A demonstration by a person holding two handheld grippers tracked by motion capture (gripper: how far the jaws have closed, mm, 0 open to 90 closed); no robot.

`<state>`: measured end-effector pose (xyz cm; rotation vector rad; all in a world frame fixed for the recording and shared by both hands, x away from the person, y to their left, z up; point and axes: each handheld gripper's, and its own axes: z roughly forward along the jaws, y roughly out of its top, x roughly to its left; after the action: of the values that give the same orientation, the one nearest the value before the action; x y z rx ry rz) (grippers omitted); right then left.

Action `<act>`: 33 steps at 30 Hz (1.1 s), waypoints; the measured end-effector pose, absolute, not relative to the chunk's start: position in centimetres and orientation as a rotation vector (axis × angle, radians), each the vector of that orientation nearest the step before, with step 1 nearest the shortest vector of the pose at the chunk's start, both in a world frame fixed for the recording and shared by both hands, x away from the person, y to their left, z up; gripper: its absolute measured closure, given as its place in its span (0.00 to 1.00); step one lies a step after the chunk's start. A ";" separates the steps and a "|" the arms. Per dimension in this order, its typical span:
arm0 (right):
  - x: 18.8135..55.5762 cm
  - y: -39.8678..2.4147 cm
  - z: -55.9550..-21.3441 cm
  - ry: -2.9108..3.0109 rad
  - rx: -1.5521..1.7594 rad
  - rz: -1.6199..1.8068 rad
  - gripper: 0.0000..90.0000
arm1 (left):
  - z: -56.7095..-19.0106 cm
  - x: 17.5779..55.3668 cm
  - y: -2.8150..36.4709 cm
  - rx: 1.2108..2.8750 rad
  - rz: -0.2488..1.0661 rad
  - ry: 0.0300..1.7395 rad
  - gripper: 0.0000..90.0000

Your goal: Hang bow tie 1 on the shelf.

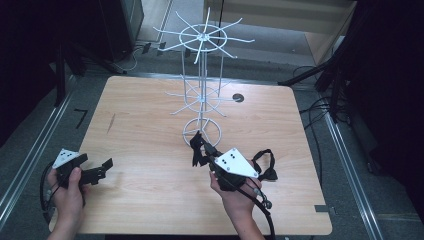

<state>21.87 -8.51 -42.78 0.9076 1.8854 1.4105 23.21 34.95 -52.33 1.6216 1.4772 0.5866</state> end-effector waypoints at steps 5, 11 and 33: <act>22.0 -8.2 -42.3 1.879 0.895 1.419 1.00 | -52.3 23.2 35.0 1.621 0.587 1.477 0.00; 22.2 -8.0 -41.3 1.867 0.881 1.436 1.00 | -52.3 23.2 34.9 1.621 0.590 1.477 0.00; 22.7 -7.5 -39.4 1.844 0.866 1.468 1.00 | -52.3 23.2 34.9 1.625 0.588 1.477 0.00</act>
<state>22.72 -7.46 -39.36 0.8664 1.8444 1.4681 23.21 34.95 -52.33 1.6247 1.4766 0.5879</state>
